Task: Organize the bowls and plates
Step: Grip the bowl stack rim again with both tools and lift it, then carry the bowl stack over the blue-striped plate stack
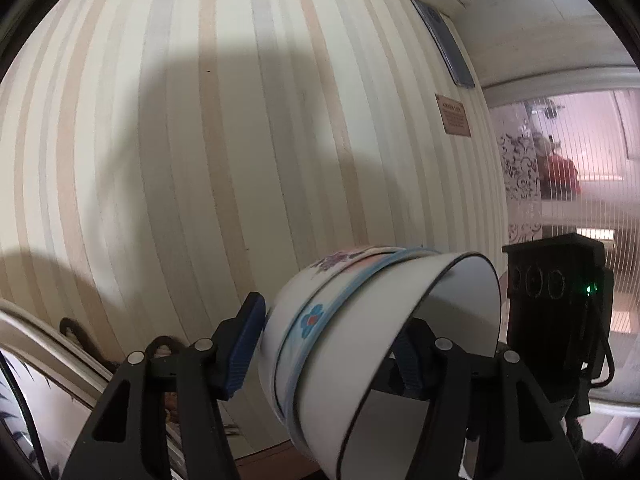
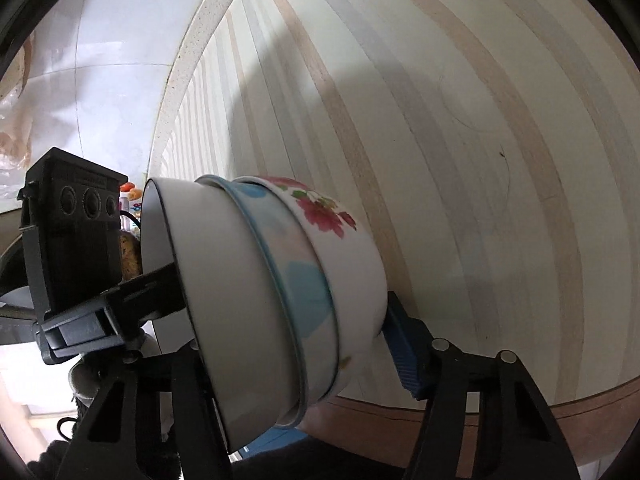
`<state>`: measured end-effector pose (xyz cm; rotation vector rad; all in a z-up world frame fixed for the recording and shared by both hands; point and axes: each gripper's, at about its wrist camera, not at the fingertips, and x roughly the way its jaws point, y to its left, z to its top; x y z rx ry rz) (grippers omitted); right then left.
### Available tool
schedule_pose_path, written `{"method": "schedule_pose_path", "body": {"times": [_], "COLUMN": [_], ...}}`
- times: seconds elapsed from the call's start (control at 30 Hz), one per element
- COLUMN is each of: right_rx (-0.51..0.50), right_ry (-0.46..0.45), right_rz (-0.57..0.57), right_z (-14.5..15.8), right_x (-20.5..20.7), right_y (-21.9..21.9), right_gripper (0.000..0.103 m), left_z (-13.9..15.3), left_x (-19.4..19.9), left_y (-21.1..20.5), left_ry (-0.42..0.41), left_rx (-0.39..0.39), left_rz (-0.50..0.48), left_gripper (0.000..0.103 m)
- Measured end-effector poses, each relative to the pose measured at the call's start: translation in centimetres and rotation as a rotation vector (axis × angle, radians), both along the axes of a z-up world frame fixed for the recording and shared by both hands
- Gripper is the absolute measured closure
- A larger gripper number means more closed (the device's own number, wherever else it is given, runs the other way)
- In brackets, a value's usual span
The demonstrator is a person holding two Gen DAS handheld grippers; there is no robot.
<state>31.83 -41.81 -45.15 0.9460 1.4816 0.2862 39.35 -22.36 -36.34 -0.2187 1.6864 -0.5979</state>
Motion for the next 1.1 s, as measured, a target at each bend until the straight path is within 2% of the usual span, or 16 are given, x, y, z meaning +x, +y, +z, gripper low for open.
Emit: {"method": "schedule_pose_path", "body": {"times": [0.23, 0.5, 0.87, 1.1], "right_rx": [-0.005, -0.010, 0.014, 0.045], "right_ry": [-0.004, -0.052, -0.118, -0.123], "right_rz": [0.013, 0.090, 0.265, 0.398], "right_z": [0.7, 3.3, 6.6, 7.1], "right_x": [1.1, 2.9, 7.5, 7.2], "right_y": [0.9, 3.4, 11.4, 18.5], "right_gripper": [0.039, 0.039, 0.039, 0.039], "left_z": [0.4, 3.2, 6.9, 7.3], "left_x": [-0.1, 0.0, -1.0, -2.7], "left_y": [1.2, 4.2, 13.2, 19.1], "left_ry": [-0.016, -0.079, -0.152, -0.159], "left_rx": [0.019, 0.022, 0.051, 0.082], "left_rz": [0.050, 0.125, 0.306, 0.434], "left_gripper": [0.045, 0.045, 0.045, 0.045]}}
